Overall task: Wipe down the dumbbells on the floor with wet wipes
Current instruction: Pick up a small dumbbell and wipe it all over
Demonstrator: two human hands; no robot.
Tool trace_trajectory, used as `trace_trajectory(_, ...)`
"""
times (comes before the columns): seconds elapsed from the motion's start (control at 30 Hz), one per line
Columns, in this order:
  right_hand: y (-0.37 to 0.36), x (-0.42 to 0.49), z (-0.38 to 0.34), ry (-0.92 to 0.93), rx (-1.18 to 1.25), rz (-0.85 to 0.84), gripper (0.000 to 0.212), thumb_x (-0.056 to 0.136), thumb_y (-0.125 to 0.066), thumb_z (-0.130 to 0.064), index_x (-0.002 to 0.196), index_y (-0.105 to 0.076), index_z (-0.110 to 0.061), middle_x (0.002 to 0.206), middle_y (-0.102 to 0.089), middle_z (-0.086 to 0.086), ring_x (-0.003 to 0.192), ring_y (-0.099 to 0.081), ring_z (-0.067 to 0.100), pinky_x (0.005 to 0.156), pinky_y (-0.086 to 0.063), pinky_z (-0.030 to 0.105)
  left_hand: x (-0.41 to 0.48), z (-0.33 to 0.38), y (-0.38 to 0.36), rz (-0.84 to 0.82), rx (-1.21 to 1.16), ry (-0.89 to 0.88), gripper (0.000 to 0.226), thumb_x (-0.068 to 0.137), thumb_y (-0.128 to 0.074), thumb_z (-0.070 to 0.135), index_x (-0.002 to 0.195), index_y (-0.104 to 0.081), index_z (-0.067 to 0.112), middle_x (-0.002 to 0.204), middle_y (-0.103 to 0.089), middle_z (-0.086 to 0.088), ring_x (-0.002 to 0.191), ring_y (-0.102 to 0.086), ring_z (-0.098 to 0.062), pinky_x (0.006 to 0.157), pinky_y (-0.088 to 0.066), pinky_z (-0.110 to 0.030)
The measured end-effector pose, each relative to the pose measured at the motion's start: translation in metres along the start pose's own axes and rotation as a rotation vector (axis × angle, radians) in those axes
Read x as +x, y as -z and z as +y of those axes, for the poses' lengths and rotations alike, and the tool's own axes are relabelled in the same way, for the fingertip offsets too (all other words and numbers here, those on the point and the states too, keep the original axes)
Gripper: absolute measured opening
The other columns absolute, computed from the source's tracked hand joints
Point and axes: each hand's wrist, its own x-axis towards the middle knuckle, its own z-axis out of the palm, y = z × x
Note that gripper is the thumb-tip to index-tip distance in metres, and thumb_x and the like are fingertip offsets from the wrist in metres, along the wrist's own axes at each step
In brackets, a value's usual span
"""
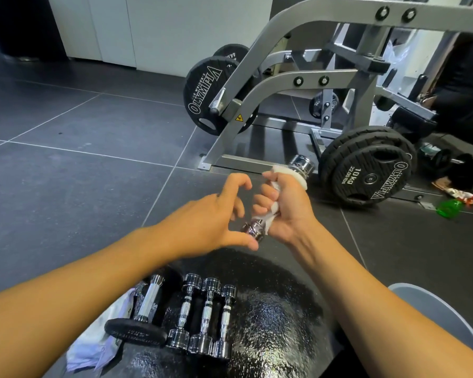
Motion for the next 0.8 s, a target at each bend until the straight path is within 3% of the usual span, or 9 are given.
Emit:
trace_trajectory(0.07, 0.002, 0.000, 0.005, -0.023, -0.261, -0.001, 0.025, 0.097, -0.049, -0.013, 0.073, -0.047, -0.020, 0.047, -0.025, -0.006, 0.037, -0.020, 0.009, 0.037, -0.020, 0.018, 0.001, -0.009, 0.013, 0.033, 0.174, 0.018, 0.103, 0.070, -0.086, 0.055, 0.140, -0.011, 0.039, 0.127, -0.052, 0.004, 0.110, -0.059, -0.020, 0.088, -0.053, -0.050)
trace_trajectory(0.13, 0.003, -0.002, 0.009, -0.057, -0.536, -0.048, 0.029, 0.096, -0.052, -0.012, 0.070, -0.043, -0.023, 0.050, -0.025, -0.005, 0.041, -0.020, 0.011, 0.040, -0.017, 0.018, 0.001, -0.018, 0.024, 0.092, 0.255, 0.031, 0.098, 0.082, -0.081, 0.031, 0.146, -0.007, 0.039, 0.139, -0.042, -0.003, 0.116, -0.057, -0.029, 0.086, -0.054, -0.055)
trace_trajectory(0.23, 0.002, -0.007, 0.018, -0.063, -0.745, -0.158, 0.038, 0.091, -0.059, -0.005, 0.067, -0.038, -0.024, 0.054, -0.027, -0.003, 0.044, -0.020, 0.013, 0.041, -0.019, 0.020, 0.003, -0.022, 0.028, 0.210, 0.219, 0.003, 0.080, 0.089, -0.064, 0.009, 0.143, -0.014, 0.039, 0.136, -0.043, 0.000, 0.107, -0.059, -0.027, 0.082, -0.053, -0.055)
trace_trajectory(0.37, -0.003, -0.008, 0.031, 0.046, -0.798, -0.265, 0.032, 0.084, -0.066, 0.003, 0.070, -0.043, -0.014, 0.055, -0.029, 0.002, 0.046, -0.027, 0.015, 0.046, -0.027, 0.024, 0.004, -0.026, 0.021, 0.163, 0.066, 0.046, 0.068, 0.088, -0.055, 0.002, 0.141, -0.027, 0.031, 0.122, -0.048, 0.008, 0.101, -0.058, -0.015, 0.090, -0.051, -0.046)
trace_trajectory(0.47, -0.008, -0.008, 0.032, 0.183, -0.871, -0.286, 0.029, 0.085, -0.069, 0.002, 0.073, -0.046, -0.010, 0.058, -0.035, 0.003, 0.049, -0.034, 0.016, 0.046, -0.034, 0.025, 0.004, -0.027, 0.021, 0.235, -0.034, 0.094, 0.050, 0.089, -0.052, -0.003, 0.131, -0.048, 0.024, 0.114, -0.059, 0.008, 0.093, -0.062, -0.014, 0.086, -0.052, -0.039)
trace_trajectory(0.53, -0.009, -0.010, 0.030, 0.254, -0.963, -0.282, 0.030, 0.086, -0.071, -0.005, 0.068, -0.047, -0.014, 0.058, -0.041, 0.006, 0.048, -0.042, 0.021, 0.043, -0.038, 0.027, 0.003, -0.023, 0.022, 0.276, -0.128, 0.134, 0.035, 0.094, -0.050, 0.003, 0.120, -0.057, 0.027, 0.107, -0.065, 0.009, 0.090, -0.064, -0.014, 0.080, -0.052, -0.036)
trace_trajectory(0.6, -0.010, -0.012, 0.028, 0.310, -1.093, -0.270, 0.021, 0.085, -0.071, -0.017, 0.069, -0.058, -0.017, 0.058, -0.052, 0.012, 0.046, -0.053, 0.028, 0.043, -0.041, 0.037, 0.002, -0.018, 0.021, 0.282, -0.168, 0.119, 0.012, 0.100, -0.053, 0.027, 0.109, -0.061, 0.029, 0.101, -0.066, 0.011, 0.088, -0.062, -0.011, 0.079, -0.052, -0.036)
trace_trajectory(0.7, -0.012, -0.013, 0.029, 0.440, -1.324, -0.247, 0.017, 0.080, -0.067, -0.022, 0.066, -0.058, -0.017, 0.057, -0.058, 0.011, 0.045, -0.057, 0.021, 0.044, -0.041, 0.038, 0.000, -0.012, 0.021, 0.246, 0.032, 0.017, 0.038, 0.095, -0.042, 0.066, 0.098, -0.057, 0.031, 0.092, -0.058, 0.012, 0.086, -0.056, -0.010, 0.076, -0.050, -0.039)
trace_trajectory(0.8, -0.016, -0.013, 0.033, 0.532, -1.465, -0.312, 0.020, 0.080, -0.060, -0.019, 0.064, -0.049, -0.019, 0.056, -0.054, 0.004, 0.049, -0.042, 0.011, 0.046, -0.039, 0.040, 0.000, -0.005, 0.021, 0.234, 0.228, -0.001, 0.045, 0.095, -0.038, 0.069, 0.095, -0.044, 0.025, 0.082, -0.048, 0.010, 0.073, -0.050, -0.014, 0.062, -0.040, -0.037)
